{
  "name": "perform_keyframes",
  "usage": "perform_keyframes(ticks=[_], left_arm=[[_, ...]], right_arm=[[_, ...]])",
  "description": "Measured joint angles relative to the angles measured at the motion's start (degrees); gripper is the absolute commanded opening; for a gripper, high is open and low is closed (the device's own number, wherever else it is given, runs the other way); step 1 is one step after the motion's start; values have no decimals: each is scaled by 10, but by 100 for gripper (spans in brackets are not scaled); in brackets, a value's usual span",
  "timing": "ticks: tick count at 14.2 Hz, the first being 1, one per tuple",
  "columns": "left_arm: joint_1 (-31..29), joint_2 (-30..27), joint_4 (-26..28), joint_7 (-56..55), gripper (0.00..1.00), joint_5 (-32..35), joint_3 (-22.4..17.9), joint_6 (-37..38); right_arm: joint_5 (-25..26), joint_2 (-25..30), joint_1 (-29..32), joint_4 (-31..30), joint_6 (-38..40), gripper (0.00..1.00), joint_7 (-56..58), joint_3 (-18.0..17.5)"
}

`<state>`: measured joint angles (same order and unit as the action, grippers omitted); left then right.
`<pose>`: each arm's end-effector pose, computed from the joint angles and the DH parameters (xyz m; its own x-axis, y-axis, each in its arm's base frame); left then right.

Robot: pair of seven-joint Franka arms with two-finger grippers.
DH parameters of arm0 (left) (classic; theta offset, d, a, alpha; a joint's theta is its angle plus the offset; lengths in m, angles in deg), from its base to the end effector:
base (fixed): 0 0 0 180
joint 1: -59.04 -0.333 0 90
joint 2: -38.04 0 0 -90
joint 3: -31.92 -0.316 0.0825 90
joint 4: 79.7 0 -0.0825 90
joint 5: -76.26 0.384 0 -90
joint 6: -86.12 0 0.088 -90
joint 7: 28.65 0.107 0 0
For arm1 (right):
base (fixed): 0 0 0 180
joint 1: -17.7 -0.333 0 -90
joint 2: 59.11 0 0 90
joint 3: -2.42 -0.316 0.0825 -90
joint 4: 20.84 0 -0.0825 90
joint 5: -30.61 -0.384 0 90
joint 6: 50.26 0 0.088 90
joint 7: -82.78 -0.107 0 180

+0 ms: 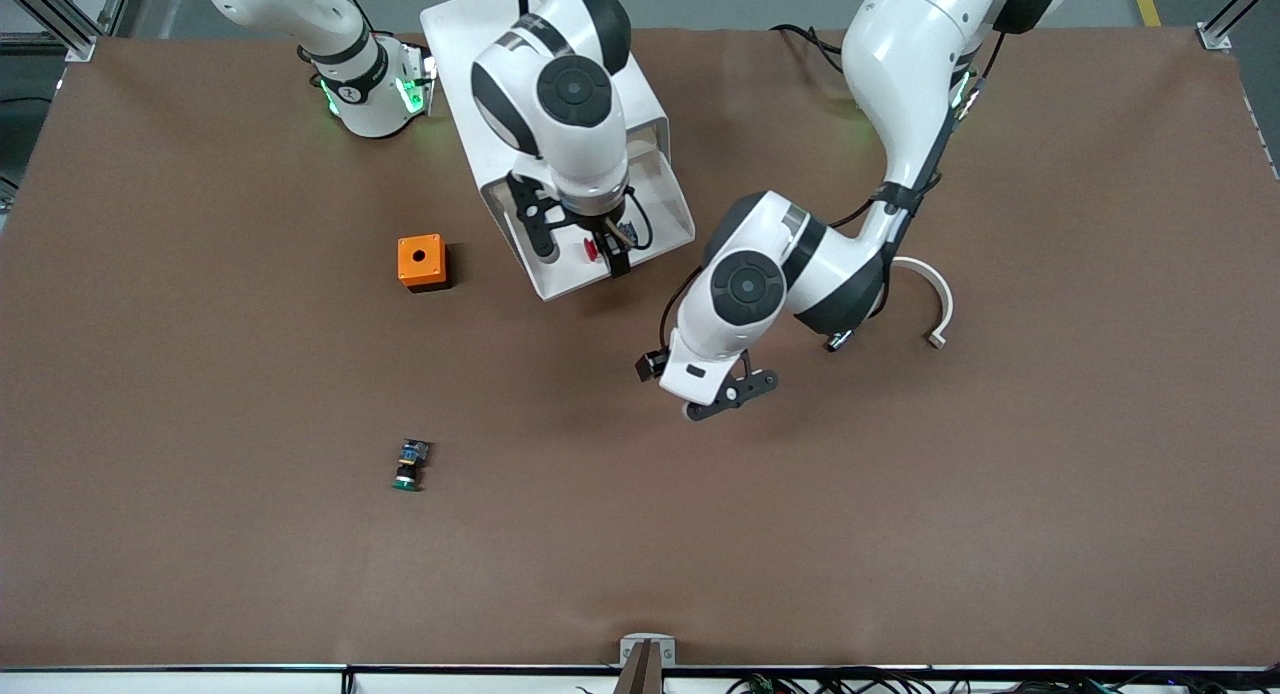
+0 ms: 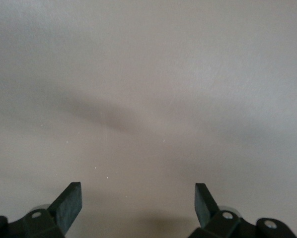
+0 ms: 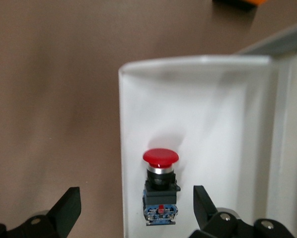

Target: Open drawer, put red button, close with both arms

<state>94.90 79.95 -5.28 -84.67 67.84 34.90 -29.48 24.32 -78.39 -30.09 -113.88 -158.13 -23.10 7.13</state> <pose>0.5768 -0.4639 0.3099 0.9215 0.3591 -0.1476 0.3727 -0.9247 0.0772 0.4642 0.4527 0.4219 0.4238 -0.9044 -0.0504 -0.8994 -0.4267 0.0947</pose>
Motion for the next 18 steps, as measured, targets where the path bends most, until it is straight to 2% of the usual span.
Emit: perform_keyframes(ticks=[3, 6, 9, 13, 18], left_arm=[[12, -7, 19, -1, 100, 17, 0, 0], [14, -21, 32, -44, 100, 26, 0, 0], [19, -33, 36, -76, 100, 27, 2, 0], [31, -38, 41, -95, 100, 27, 3, 0], [49, -38, 50, -95, 100, 27, 11, 0]], right_arm=[[-19, 9, 74, 65, 99, 100, 178, 3], [-19, 25, 148, 84, 167, 100, 409, 7], [-14, 49, 224, 86, 208, 100, 590, 12], [21, 88, 311, 87, 250, 100, 803, 13], [49, 103, 398, 87, 267, 100, 1002, 13]])
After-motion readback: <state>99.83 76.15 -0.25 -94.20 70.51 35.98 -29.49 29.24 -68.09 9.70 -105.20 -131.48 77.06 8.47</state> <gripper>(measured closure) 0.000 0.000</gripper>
